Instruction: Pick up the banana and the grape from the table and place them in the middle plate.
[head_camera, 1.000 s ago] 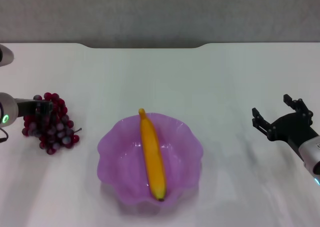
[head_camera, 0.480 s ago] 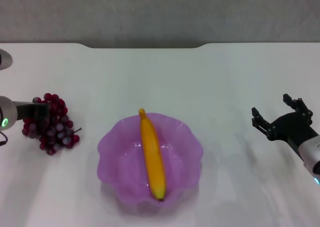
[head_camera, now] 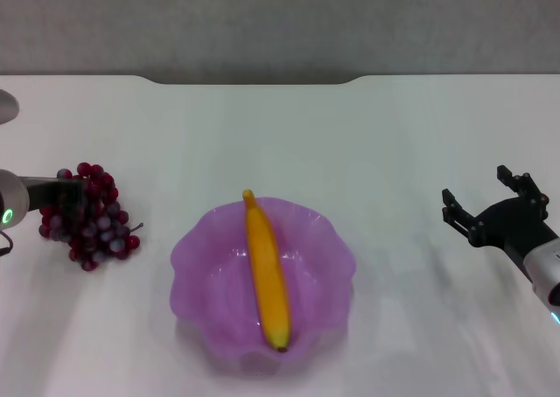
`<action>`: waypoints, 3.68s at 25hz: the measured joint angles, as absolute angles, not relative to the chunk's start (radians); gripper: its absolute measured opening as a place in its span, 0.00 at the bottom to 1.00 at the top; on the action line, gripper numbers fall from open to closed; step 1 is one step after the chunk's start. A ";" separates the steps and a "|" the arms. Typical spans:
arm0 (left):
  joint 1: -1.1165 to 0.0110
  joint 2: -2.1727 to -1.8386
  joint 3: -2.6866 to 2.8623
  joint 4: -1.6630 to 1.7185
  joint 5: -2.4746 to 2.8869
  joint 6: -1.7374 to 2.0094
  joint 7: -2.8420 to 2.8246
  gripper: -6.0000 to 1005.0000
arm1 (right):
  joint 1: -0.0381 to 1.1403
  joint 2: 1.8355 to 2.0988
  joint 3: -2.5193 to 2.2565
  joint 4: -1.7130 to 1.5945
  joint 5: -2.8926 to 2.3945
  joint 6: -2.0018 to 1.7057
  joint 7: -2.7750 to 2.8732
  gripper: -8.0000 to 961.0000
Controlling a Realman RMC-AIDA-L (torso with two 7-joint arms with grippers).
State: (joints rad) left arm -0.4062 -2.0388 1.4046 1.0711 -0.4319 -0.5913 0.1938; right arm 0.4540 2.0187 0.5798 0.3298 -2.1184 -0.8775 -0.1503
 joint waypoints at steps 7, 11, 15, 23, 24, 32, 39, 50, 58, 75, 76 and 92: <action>-0.405 -2.039 1.405 1.071 -0.433 -0.587 0.193 0.14 | 0.454 2.019 0.580 0.330 -2.118 -0.877 -0.150 0.93; -0.403 -2.039 1.405 1.077 -0.451 -0.591 0.192 0.13 | 0.453 2.019 0.580 0.330 -2.118 -0.877 -0.150 0.93; -0.365 -2.039 1.415 1.145 -0.471 -0.595 0.197 0.13 | 0.453 2.019 0.580 0.324 -2.118 -0.876 -0.150 0.93; -0.259 -2.033 1.433 1.352 -0.513 -0.626 0.208 0.13 | 0.452 2.019 0.583 0.322 -2.117 -0.874 -0.150 0.93; -0.248 -2.032 1.433 1.378 -0.516 -0.634 0.209 0.13 | 0.451 2.019 0.583 0.322 -2.117 -0.874 -0.150 0.93; -0.217 -2.031 1.422 1.548 -0.524 -0.755 0.237 0.12 | 0.451 2.019 0.584 0.322 -2.117 -0.873 -0.150 0.93; -0.214 -2.031 1.374 1.746 -0.540 -0.949 0.283 0.12 | 0.453 2.019 0.582 0.322 -2.117 -0.873 -0.150 0.93; -0.220 -2.033 1.361 1.906 -0.680 -1.162 0.405 0.11 | 0.453 2.019 0.585 0.322 -2.117 -0.870 -0.150 0.93; -0.224 -2.034 1.444 1.969 -0.745 -1.218 0.449 0.11 | 0.454 2.019 0.586 0.322 -2.117 -0.868 -0.150 0.93; -0.287 -2.039 1.672 1.680 -0.754 -1.049 0.528 0.10 | 0.451 2.019 0.589 0.321 -2.117 -0.868 -0.148 0.93; -0.291 -2.039 1.673 1.667 -0.755 -1.043 0.530 0.10 | 0.452 2.019 0.589 0.321 -2.117 -0.868 -0.148 0.93; -0.334 -2.038 1.691 1.501 -0.762 -0.960 0.545 0.17 | 0.460 2.019 0.581 0.319 -2.117 -0.867 -0.141 0.93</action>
State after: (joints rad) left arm -0.3335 -2.0384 1.6910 1.5009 -0.7619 -0.9597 0.5453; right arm 0.4602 2.0187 0.5814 0.3188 -2.1169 -0.8672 -0.1411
